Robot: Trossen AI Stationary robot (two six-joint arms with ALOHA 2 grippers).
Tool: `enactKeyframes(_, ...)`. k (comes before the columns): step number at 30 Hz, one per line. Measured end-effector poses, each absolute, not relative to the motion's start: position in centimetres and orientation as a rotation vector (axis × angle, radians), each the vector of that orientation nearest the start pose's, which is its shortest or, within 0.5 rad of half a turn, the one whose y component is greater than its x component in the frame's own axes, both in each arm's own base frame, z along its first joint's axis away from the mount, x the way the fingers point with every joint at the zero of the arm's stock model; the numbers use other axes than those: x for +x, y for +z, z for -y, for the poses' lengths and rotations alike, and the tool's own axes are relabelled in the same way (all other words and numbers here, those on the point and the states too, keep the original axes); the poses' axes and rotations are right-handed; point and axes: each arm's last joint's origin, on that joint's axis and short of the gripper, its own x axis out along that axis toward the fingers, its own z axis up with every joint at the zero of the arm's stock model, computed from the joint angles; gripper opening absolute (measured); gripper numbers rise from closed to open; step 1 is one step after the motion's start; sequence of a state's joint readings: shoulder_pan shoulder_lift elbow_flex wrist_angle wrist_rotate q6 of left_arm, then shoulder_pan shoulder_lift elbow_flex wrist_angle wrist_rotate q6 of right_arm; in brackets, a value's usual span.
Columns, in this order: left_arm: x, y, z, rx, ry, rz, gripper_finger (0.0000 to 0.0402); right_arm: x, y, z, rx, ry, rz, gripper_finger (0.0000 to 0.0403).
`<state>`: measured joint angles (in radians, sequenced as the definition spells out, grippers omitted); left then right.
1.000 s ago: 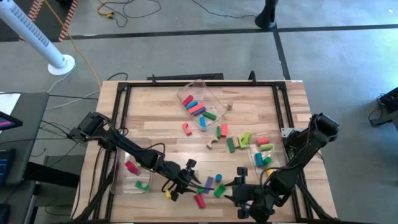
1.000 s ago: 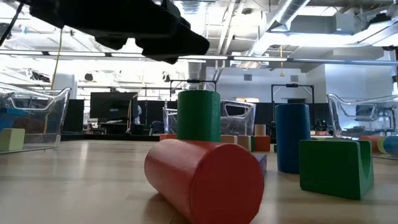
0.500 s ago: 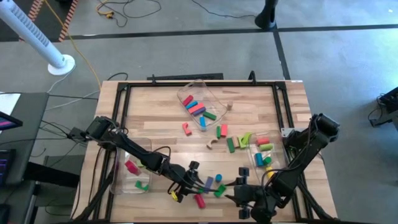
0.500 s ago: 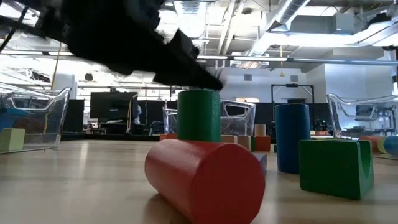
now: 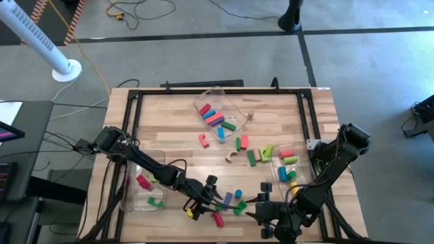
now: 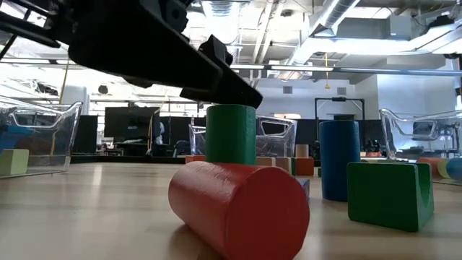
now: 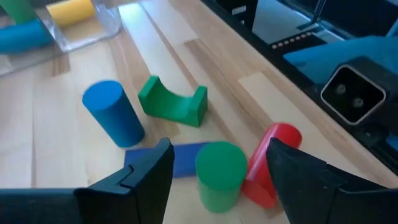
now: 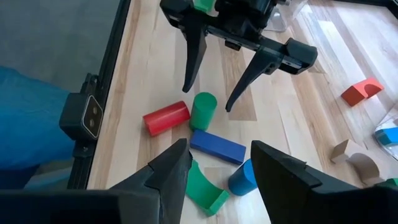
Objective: Sort blocks by size
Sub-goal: Put the green cylindrical block into the right transparent bin
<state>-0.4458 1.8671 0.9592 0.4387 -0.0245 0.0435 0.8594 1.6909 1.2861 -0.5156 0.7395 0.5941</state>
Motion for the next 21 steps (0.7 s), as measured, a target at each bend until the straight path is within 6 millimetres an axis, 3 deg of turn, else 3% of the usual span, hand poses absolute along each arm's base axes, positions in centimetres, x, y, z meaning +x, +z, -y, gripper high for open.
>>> enactKeyframes(3, 34.5, 15.5, 16.4, 0.154, -0.413, -0.454, 0.0241, 24.7, 25.3, -25.5, -0.086, -0.083, -0.635, 0.0203)
enactKeyframes(10, 35.3, 13.0, 16.8, 0.170, -0.381, -0.482, 0.0240, 24.7, 25.3, -25.5, -0.085, -0.084, -0.635, 0.0203)
enactKeyframes(15, 35.9, 13.9, 17.2, 0.172, -0.384, -0.441, 0.0240, 24.5, 25.3, -25.6, -0.080, -0.079, -0.634, 0.0203)
enactKeyframes(21, 35.8, 13.5, 17.2, 0.176, -0.383, -0.477, 0.0240, 24.3, 25.3, -25.8, -0.083, -0.072, -0.634, 0.0203)
